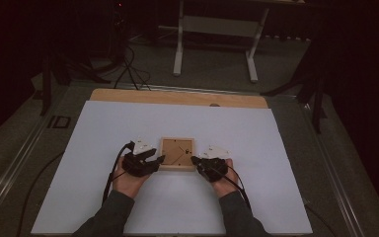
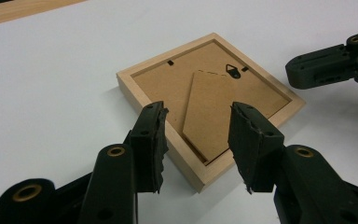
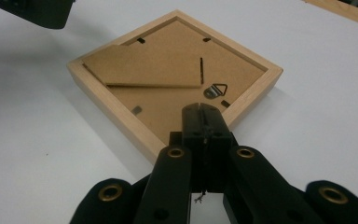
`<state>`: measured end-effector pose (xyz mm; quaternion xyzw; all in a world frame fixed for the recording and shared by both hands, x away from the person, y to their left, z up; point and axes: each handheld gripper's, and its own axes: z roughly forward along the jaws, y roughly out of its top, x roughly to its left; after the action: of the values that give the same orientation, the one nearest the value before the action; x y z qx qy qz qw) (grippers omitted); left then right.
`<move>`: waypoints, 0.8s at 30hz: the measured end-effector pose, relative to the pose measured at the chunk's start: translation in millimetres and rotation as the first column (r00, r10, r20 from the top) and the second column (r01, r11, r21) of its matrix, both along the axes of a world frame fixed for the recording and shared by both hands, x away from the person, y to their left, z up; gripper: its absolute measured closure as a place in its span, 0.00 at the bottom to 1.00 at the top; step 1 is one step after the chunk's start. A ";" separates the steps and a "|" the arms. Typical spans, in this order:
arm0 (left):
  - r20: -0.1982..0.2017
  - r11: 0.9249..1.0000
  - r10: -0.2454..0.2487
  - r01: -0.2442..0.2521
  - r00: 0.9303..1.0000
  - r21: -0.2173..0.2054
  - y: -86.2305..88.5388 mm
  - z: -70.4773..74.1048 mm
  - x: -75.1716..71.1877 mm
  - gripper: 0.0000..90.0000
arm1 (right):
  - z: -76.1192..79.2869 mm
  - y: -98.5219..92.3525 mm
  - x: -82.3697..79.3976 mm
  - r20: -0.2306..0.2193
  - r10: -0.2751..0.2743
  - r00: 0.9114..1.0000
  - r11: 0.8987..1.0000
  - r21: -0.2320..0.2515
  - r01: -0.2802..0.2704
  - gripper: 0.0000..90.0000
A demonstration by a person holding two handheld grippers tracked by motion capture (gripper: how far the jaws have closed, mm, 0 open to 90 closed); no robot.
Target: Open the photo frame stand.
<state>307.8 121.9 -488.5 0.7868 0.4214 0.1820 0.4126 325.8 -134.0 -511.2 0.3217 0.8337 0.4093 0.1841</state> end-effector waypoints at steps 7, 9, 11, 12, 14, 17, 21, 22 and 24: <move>-0.015 1.000 -0.007 0.007 1.000 -0.003 -1.6 -1.5 3.2 0.62 | -2.4 2.0 -0.7 -0.013 0.012 1.000 1.000 -0.008 -0.012 1.00; -0.015 1.000 -0.011 0.011 1.000 0.000 -2.6 -0.6 4.6 0.62 | -4.0 2.8 -0.3 -0.019 0.013 1.000 1.000 -0.017 -0.013 1.00; -0.013 1.000 -0.008 0.008 1.000 0.003 -3.8 0.5 5.5 0.61 | -4.3 2.5 -0.3 -0.021 0.013 1.000 1.000 -0.018 -0.013 1.00; -0.013 1.000 -0.011 0.011 1.000 0.004 -4.2 1.4 6.3 0.61 | -4.3 2.0 0.1 -0.025 0.014 1.000 1.000 -0.013 -0.014 1.00; -0.013 1.000 -0.013 0.013 1.000 0.005 -5.8 2.9 7.6 0.61 | -4.6 1.4 0.0 -0.029 0.011 1.000 1.000 -0.008 -0.011 1.00; -0.011 1.000 -0.022 0.022 1.000 0.014 -8.4 5.0 9.4 0.61 | -4.9 1.1 -0.1 -0.028 0.010 1.000 1.000 -0.004 -0.011 1.00; -0.014 0.999 -0.028 0.028 1.000 0.024 -12.2 6.3 12.1 0.60 | -5.6 0.5 0.0 -0.025 0.012 1.000 1.000 0.003 -0.012 1.00; -0.016 0.999 -0.031 0.031 0.999 0.030 -13.2 6.5 13.0 0.60 | -5.7 0.5 0.0 -0.023 0.012 1.000 1.000 0.003 -0.012 1.00; -0.019 0.999 -0.035 0.036 0.999 0.033 -15.4 6.0 14.7 0.59 | -5.8 0.5 -0.2 -0.023 0.011 1.000 1.000 0.003 -0.011 1.00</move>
<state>322.5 106.5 -482.5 0.8026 0.4082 0.1744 0.3986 325.5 -133.6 -517.0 0.3218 0.8371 0.4077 0.1719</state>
